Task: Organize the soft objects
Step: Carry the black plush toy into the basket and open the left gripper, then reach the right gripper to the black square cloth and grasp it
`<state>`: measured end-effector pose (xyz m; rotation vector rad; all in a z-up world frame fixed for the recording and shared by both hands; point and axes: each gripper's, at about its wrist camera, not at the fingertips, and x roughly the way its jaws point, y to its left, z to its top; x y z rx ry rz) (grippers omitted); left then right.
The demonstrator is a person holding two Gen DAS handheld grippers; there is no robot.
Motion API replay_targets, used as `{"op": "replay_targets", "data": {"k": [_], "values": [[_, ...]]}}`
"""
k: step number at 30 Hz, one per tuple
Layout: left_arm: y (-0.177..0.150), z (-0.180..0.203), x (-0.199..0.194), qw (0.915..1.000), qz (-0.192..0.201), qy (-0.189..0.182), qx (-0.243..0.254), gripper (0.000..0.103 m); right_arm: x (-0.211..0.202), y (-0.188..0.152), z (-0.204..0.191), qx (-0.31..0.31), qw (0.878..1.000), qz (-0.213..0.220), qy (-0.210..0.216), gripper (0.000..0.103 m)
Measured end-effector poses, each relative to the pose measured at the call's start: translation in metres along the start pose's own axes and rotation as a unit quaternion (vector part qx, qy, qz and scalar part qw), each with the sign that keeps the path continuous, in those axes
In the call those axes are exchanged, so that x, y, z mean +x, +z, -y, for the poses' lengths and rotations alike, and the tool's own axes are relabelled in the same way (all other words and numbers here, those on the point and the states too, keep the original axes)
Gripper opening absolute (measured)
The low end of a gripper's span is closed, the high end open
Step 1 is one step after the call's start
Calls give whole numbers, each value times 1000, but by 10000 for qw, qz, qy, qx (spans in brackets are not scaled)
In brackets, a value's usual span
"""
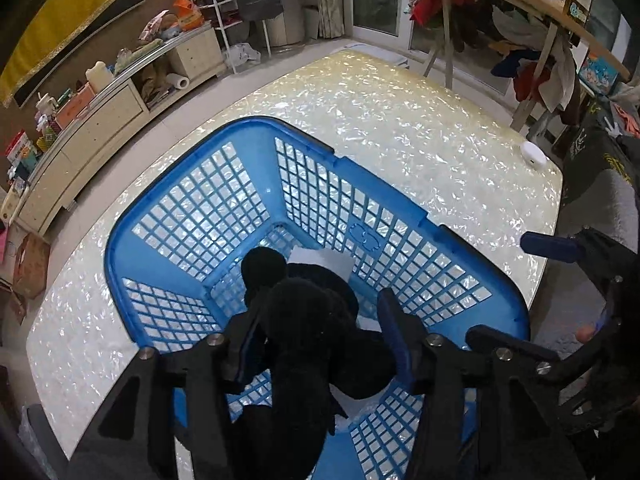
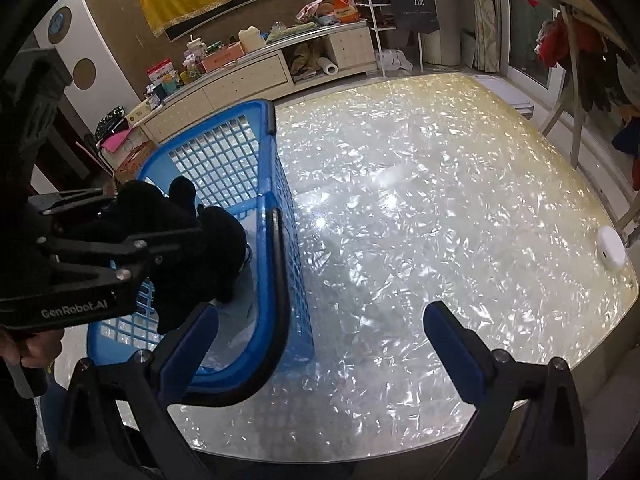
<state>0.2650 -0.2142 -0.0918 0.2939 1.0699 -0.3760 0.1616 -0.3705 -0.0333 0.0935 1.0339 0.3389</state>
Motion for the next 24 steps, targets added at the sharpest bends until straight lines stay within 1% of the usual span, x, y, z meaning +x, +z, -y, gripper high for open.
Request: {"op": "replay_targets", "data": {"k": [1, 3, 7, 9, 10, 11, 13, 16, 19, 21, 22, 24], "values": [[0, -1, -1, 10000, 1, 37, -5, 63, -1, 0, 0, -8, 10000, 1, -4, 103], [-3, -4, -7, 9999, 30, 159, -25, 64, -4, 1, -3, -34, 10000, 8, -12, 103], [-6, -9, -20, 10000, 11, 95, 17, 64, -14, 2, -10, -66, 9999, 87, -24, 103], [-10, -13, -34, 9999, 100, 92, -55, 69, -21, 4, -16, -102, 9998, 145, -15, 103], [-12, -15, -39, 9998, 141, 127, -101, 78, -24, 4, -18, -129, 9998, 172, -11, 103], [-14, -19, -46, 9995, 195, 180, -194, 82, -28, 5, -23, -174, 9996, 210, -8, 103], [-19, -29, -61, 9986, 311, 192, -387, 82, -33, 7, -30, -257, 9993, 255, -10, 103], [-29, -43, -82, 9974, 453, 135, -536, 88, -41, 9, -43, -405, 9987, 324, -9, 103], [-44, -54, -106, 9959, 626, 270, -593, 90, -47, 11, -60, -585, 9975, 386, 16, 103], [-54, -63, -120, 9949, 698, 300, -661, 94, -50, 13, -72, -711, 9967, 397, 61, 103], [-60, -67, -126, 9944, 737, 297, -692, 103, -50, 13, -81, -784, 9961, 403, 93, 103], [-73, -75, -140, 9929, 848, 363, -748, 103, -49, 15, -94, -895, 9952, 385, 111, 103]]}}
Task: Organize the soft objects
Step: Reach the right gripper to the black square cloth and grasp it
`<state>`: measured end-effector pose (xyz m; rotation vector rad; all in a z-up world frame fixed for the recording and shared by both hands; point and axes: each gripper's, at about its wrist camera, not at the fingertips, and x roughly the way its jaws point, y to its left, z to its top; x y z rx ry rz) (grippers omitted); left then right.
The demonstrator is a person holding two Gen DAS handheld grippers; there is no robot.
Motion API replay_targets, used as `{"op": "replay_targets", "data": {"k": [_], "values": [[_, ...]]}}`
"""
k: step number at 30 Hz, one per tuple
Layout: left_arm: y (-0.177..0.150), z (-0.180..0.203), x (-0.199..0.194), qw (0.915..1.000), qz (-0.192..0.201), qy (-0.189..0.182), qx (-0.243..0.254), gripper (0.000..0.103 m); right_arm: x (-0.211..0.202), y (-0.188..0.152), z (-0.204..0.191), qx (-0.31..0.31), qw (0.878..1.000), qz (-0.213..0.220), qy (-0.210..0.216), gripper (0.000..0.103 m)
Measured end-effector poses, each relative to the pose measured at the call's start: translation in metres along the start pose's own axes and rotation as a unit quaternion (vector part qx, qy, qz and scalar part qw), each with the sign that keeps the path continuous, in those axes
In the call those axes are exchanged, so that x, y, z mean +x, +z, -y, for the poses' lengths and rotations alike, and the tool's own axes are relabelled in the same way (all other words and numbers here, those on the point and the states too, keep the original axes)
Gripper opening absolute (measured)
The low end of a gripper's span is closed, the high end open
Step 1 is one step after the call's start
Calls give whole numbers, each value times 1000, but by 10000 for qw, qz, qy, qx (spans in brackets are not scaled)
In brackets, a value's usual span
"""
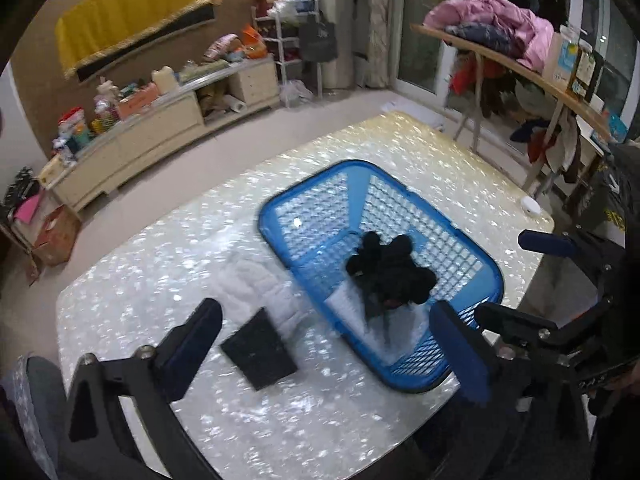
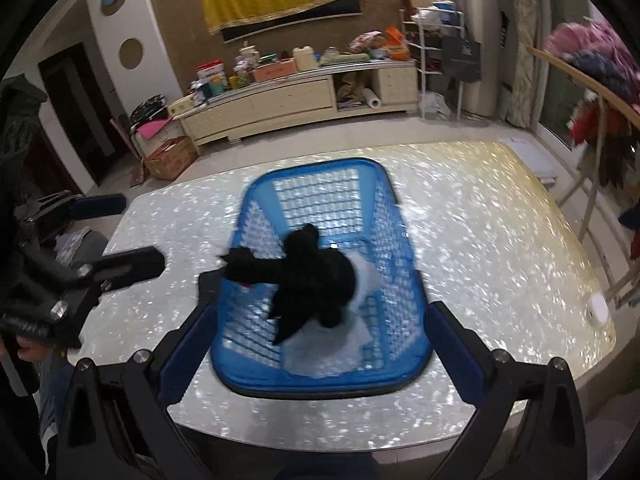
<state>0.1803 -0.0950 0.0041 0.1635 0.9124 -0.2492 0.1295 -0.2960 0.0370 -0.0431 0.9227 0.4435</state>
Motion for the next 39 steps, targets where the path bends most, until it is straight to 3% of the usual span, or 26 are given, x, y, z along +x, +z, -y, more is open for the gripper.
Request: {"op": "replay_targets", "data": {"k": [8, 16, 27, 39], "values": [[-38, -51, -42, 9988, 216, 386, -229, 103, 21, 12, -61, -537, 9982, -120, 220, 103], [-88, -119, -55, 9948, -24, 619, -809, 103, 62, 18, -114, -925, 9933, -380, 573, 103], [-141, -177, -23, 9890, -554, 604, -1235, 103, 138, -2, -176, -1256, 9832, -1126, 692, 103], [-171, -206, 34, 9830, -940, 426, -1520, 103, 198, -21, -183, -1253, 9773, -1654, 431, 103]]}}
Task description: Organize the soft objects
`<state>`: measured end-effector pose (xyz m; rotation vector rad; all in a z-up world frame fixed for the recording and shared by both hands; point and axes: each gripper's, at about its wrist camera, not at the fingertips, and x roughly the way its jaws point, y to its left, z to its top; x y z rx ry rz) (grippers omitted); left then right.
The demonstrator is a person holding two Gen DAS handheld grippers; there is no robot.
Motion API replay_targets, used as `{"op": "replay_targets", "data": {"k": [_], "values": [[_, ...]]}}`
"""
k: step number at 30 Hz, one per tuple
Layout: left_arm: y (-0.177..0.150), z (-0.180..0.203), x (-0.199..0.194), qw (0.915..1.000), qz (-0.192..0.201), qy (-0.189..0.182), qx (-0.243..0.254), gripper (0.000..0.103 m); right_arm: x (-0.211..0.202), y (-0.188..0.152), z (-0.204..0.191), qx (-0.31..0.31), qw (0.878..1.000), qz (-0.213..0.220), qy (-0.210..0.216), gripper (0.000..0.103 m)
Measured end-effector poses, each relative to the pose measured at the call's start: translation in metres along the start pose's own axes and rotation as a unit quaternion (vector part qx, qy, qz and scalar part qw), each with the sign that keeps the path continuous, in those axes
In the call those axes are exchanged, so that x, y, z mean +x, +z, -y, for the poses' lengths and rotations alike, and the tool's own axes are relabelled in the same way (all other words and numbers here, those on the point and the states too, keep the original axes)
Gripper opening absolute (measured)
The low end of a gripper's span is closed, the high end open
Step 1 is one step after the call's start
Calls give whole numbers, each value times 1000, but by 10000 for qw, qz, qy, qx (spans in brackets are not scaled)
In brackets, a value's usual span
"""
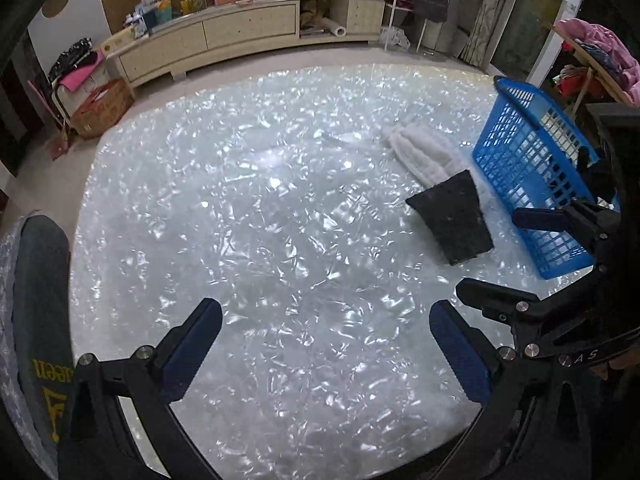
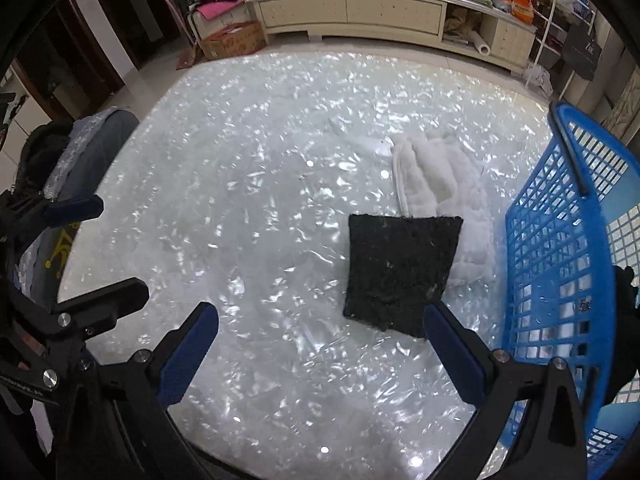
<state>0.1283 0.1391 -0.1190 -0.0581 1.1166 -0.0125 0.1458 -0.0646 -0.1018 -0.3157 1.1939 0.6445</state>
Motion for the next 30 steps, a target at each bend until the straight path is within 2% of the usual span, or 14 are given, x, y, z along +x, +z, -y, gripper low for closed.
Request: {"op": "replay_targets", "data": {"k": [6, 8, 12, 14, 16, 22, 30], "values": [[2, -4, 31, 9999, -142, -81, -32, 103, 28, 5, 12, 143, 9996, -209, -126, 102], [3, -5, 41, 9998, -180, -89, -40, 103, 39, 6, 15, 182, 9993, -279, -188, 98], [5, -8, 54, 9996, -245, -114, -38, 103, 59, 9, 20, 243, 9980, -486, -338, 71], [6, -8, 58, 9996, -243, -127, -27, 103, 63, 10, 23, 227, 9974, -529, -440, 65], [7, -9, 60, 9996, -229, -133, -23, 103, 68, 11, 24, 221, 9970, -537, -518, 51], [9, -10, 55, 9997, -119, -188, -53, 103, 65, 6, 26, 235, 9965, -513, -611, 24], [9, -4, 18, 9992, 191, -353, -25, 103, 10, 0, 19, 288, 9987, -78, -422, 22]]}}
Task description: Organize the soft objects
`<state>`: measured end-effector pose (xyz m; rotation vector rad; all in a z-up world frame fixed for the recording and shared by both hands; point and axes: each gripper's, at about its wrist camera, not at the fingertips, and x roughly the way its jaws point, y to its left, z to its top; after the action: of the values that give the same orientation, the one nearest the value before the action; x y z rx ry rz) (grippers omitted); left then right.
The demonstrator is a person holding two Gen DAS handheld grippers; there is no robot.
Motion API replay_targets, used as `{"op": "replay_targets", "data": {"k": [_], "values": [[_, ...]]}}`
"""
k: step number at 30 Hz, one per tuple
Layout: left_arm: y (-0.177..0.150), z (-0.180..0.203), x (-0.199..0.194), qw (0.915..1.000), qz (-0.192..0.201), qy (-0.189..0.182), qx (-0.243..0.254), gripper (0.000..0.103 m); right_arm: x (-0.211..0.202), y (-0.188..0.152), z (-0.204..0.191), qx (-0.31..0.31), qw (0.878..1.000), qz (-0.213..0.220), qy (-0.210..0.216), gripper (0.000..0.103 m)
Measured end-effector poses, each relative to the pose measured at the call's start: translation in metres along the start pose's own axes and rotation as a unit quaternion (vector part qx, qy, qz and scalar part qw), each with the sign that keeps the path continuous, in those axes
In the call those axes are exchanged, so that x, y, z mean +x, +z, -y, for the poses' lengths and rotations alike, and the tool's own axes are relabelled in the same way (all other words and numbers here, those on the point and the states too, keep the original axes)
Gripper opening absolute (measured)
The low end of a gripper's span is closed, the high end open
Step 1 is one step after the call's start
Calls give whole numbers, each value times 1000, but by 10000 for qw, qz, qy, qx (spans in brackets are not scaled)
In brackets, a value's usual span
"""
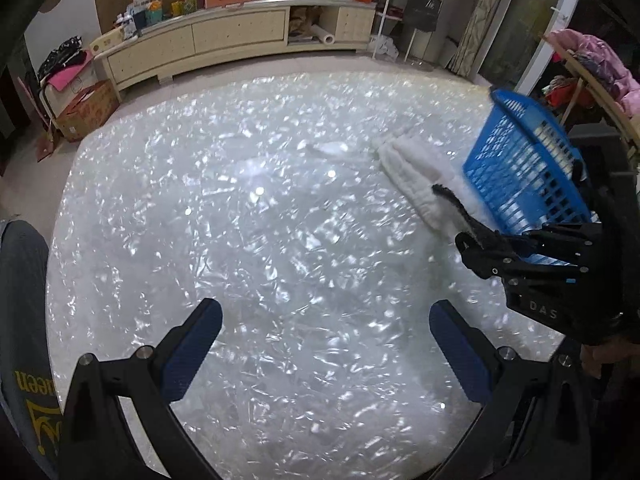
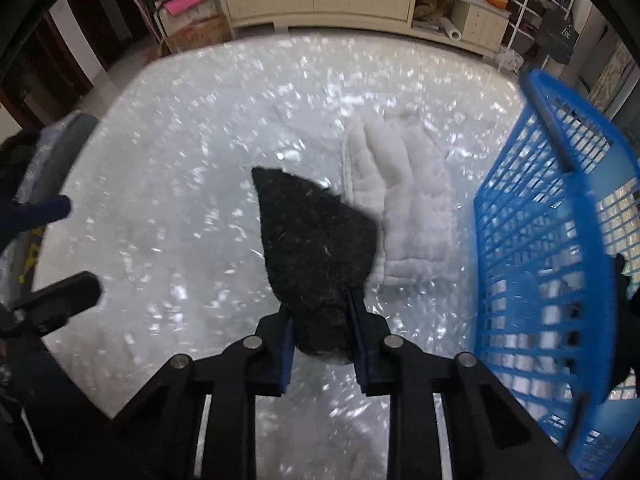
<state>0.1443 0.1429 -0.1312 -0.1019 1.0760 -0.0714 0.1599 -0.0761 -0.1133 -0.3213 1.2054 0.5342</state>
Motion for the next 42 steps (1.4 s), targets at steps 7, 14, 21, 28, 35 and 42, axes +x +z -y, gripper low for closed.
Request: {"op": "replay_targets", "data": {"k": [7, 14, 21, 28, 35, 42], "values": [[9, 21, -32, 9992, 301, -180, 200, 103, -56, -7, 6, 14, 9989, 456, 129, 16], [17, 49, -42, 9986, 264, -214, 417, 103, -73, -11, 18, 2, 9977, 631, 268, 7], [21, 68, -44, 9974, 281, -200, 632, 103, -90, -21, 42, 175, 9967, 744, 256, 7], [43, 90, -30, 9965, 166, -510, 635, 103, -106, -30, 82, 466, 9953, 847, 52, 7], [64, 104, 12, 9969, -117, -510, 581, 103, -96, -41, 124, 804, 9939, 676, -321, 7], [82, 110, 64, 9970, -331, -486, 505, 103, -81, -47, 130, 762, 9958, 456, -218, 7]]}}
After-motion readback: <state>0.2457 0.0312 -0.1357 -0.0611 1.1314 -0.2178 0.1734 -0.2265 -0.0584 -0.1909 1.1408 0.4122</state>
